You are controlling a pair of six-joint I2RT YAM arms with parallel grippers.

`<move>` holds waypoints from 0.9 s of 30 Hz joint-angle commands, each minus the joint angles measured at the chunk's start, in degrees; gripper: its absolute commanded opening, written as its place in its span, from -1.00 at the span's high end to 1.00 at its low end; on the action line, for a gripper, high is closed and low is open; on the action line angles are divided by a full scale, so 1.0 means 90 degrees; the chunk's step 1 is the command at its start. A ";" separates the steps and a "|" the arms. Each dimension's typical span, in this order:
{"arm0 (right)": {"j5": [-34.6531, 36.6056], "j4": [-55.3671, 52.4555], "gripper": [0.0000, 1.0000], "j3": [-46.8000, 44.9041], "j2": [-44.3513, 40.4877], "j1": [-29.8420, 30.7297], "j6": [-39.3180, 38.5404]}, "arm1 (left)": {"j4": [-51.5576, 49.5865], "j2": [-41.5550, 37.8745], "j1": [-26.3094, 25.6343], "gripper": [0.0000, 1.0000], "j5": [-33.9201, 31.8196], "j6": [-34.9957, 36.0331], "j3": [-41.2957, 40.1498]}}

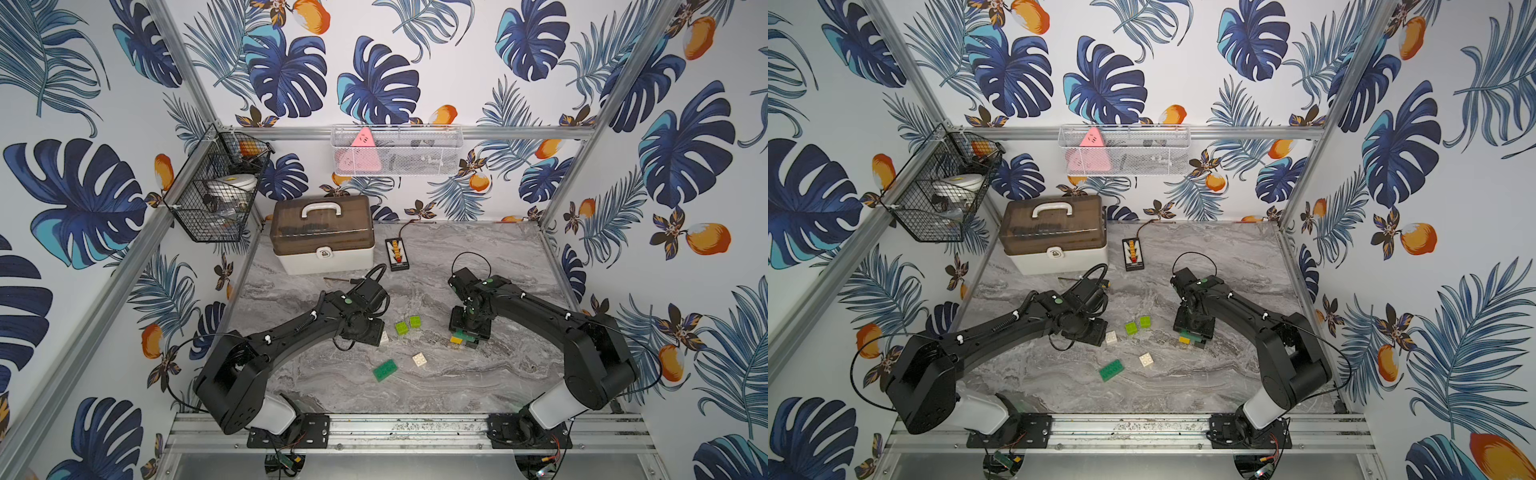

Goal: Assemble a giraffe with lego
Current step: Assemble the lego brick with the lego brick.

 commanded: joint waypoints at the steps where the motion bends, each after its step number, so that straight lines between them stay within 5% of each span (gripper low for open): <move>1: 0.0001 0.0082 0.05 -0.0122 -0.0014 0.0012 0.0233 | 0.0023 0.0010 -0.0010 -0.29 -0.0075 0.0038 0.0025; 27: 0.0363 0.0200 0.11 -0.0438 0.0070 -0.0037 0.0179 | 0.0041 0.0024 -0.0079 -0.29 -0.0106 0.0012 0.0025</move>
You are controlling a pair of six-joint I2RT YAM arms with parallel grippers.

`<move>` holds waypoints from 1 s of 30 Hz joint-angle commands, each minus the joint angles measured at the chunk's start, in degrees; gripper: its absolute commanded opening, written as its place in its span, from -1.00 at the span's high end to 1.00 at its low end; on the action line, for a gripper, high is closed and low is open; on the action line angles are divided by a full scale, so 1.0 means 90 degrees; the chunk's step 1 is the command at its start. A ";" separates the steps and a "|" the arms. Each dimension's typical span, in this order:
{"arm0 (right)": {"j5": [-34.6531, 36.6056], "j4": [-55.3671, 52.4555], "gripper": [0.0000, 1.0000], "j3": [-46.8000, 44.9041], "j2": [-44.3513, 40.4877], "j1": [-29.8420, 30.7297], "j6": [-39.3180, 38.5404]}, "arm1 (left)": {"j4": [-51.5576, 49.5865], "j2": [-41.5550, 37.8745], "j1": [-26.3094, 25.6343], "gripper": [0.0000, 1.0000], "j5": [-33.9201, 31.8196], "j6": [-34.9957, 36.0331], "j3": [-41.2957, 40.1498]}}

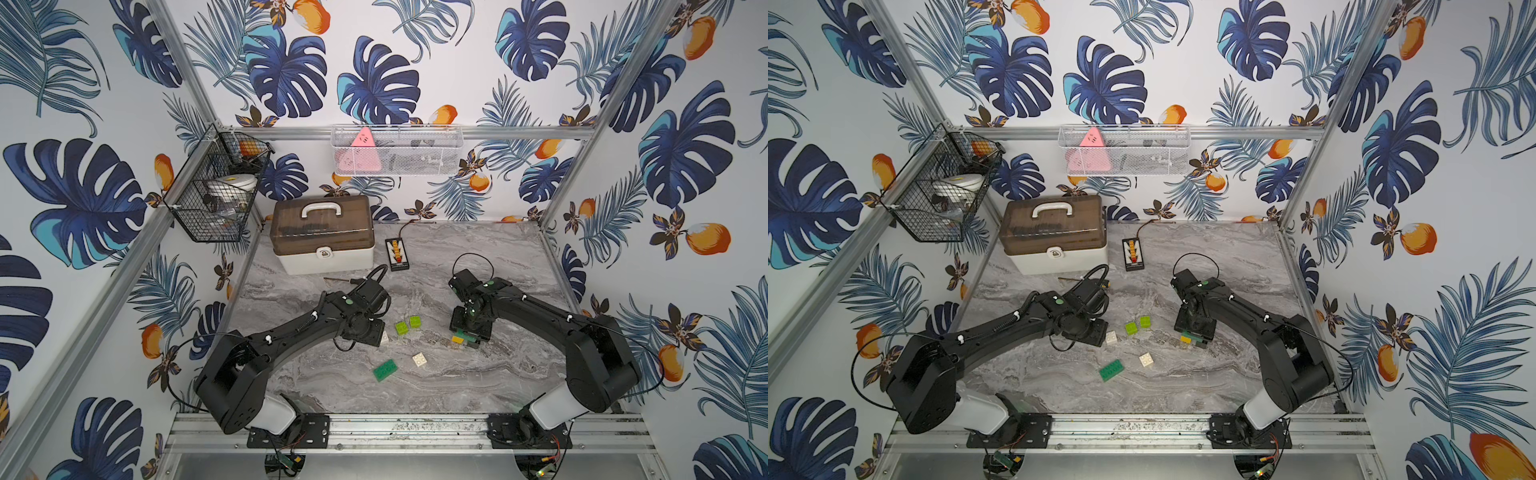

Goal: Assemble a giraffe with lego
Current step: Assemble the lego brick with the lego brick.

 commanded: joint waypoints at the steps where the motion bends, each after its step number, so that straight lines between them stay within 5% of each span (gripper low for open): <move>1: 0.0061 0.0053 0.11 -0.0261 0.0086 -0.0015 -0.0067 | 0.0035 0.0012 -0.0015 -0.29 -0.0047 0.0013 0.0026; 30: -0.1114 0.1164 0.17 -0.1015 0.0024 0.0301 -0.0464 | -0.0037 0.0138 -0.0072 -0.29 -0.0083 0.0004 0.0219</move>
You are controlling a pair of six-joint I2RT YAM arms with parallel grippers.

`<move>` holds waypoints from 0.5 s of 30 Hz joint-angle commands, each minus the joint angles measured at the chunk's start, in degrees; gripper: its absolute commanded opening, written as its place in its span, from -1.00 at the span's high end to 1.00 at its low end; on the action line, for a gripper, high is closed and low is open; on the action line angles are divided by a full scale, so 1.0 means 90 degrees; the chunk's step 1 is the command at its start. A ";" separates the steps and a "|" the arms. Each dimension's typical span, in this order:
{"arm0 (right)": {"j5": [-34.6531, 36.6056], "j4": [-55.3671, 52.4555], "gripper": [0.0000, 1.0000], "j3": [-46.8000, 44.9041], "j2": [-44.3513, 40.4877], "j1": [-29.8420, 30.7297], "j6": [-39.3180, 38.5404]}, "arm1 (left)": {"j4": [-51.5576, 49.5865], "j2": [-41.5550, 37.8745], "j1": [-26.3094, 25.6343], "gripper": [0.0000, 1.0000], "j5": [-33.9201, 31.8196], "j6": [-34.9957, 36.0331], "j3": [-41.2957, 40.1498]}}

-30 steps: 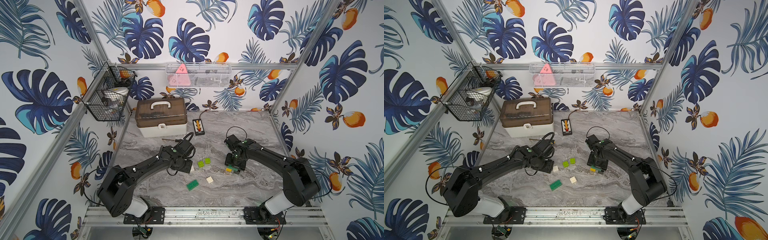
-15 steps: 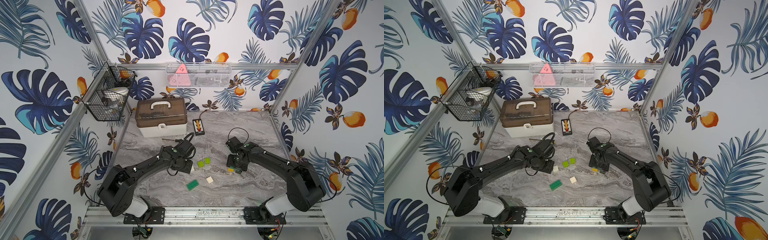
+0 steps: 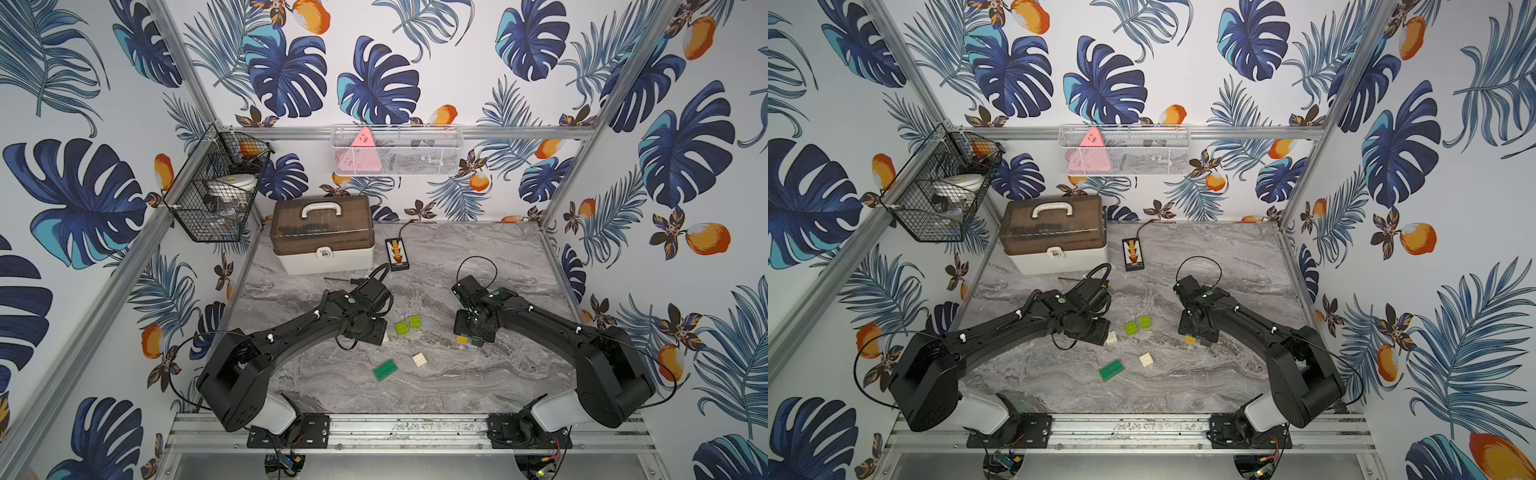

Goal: Assemble a giraffe with lego
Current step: Assemble the lego brick with the lego brick.

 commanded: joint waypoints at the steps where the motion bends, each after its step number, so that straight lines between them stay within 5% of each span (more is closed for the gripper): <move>1: -0.1649 0.0375 0.17 -0.0277 0.0468 0.0130 -0.0088 | -0.0034 0.0022 -0.0009 -0.29 -0.0070 -0.0001 0.0064; 8: -0.1730 0.0316 0.16 0.0041 0.0618 0.1020 0.0101 | 0.0016 0.0079 -0.0012 -0.29 0.0015 -0.0075 0.0035; 15: -0.1823 0.0331 0.15 0.0205 0.0650 0.1186 0.0097 | 0.0006 0.0121 -0.0008 -0.29 0.0005 -0.0075 0.0045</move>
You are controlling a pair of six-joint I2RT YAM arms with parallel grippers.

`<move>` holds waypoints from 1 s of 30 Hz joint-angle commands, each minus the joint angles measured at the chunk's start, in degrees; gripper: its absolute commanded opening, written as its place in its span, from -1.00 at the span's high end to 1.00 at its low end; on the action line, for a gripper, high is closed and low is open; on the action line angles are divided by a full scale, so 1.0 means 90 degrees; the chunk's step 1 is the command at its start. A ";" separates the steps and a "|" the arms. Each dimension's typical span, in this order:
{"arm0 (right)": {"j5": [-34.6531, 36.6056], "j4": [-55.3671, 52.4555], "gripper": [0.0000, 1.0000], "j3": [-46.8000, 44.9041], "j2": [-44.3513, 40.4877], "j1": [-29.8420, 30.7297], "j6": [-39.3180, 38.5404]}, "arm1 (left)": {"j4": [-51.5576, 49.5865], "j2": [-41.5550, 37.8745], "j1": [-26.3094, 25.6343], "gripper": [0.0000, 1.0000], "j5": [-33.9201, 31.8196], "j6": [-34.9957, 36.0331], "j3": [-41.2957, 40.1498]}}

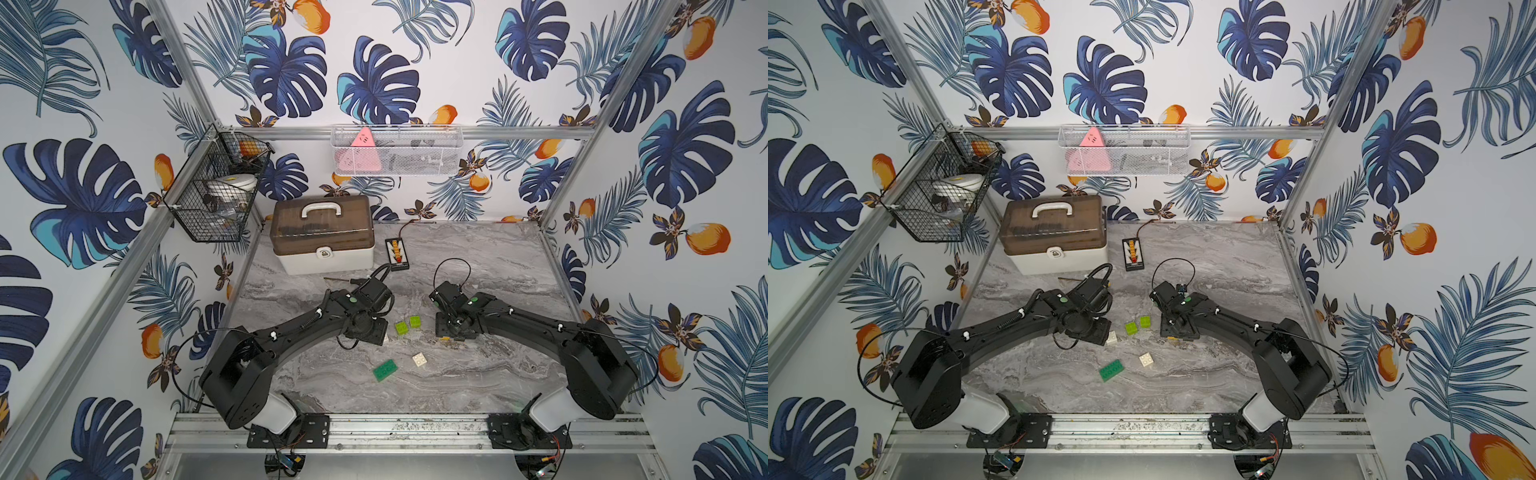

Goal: Assemble a giraffe with lego
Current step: Assemble the lego brick with the lego brick.

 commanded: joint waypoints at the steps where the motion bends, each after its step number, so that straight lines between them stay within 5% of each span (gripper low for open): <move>1: -0.2184 -0.0260 0.14 -0.0101 0.0253 0.0074 0.0220 | 0.0001 0.0030 -0.0005 -0.29 -0.0012 -0.0052 0.0023; 16: -0.1908 -0.0540 -0.17 0.0301 0.0295 0.0094 0.0016 | -0.0011 0.0162 -0.0004 -0.30 -0.0054 -0.0041 0.0135; 30: -0.1566 -0.0904 -0.20 0.0498 0.0746 0.0218 -0.0215 | 0.0018 0.0245 -0.0012 -0.30 -0.0065 -0.0086 0.0179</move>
